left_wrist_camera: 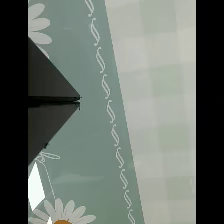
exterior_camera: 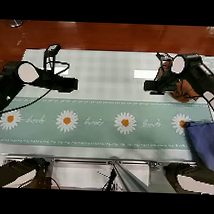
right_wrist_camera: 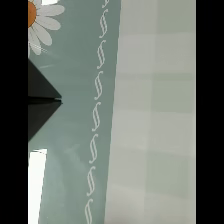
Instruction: Fold the shirts.
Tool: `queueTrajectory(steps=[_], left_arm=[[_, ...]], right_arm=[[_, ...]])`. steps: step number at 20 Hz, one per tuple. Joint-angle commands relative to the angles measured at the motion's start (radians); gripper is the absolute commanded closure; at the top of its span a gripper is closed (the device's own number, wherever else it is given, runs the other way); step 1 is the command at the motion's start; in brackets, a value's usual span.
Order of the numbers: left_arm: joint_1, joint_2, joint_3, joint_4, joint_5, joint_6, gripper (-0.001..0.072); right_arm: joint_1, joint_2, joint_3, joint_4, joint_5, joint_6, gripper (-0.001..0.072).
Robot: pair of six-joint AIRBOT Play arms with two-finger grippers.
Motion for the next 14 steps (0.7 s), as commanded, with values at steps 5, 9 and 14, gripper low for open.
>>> queueTrajectory(steps=[5, 9, 14], left_arm=[[0.001, 0.0, 0.0, 0.0, 0.0, 0.0, 0.0682], [0.001, 0.0, 0.0, 0.0, 0.0, 0.0, 0.0682], [0.001, 0.0, 0.0, 0.0, 0.0, 0.0, 0.0682]], right_arm=[[0.0, 0.0, 0.001, 0.0, 0.0, 0.0, 0.069], [0.0, -0.001, 0.001, 0.0, 0.0, 0.0, 0.069], [0.0, 0.0, 0.001, 0.001, -0.013, 0.0, 0.069]])
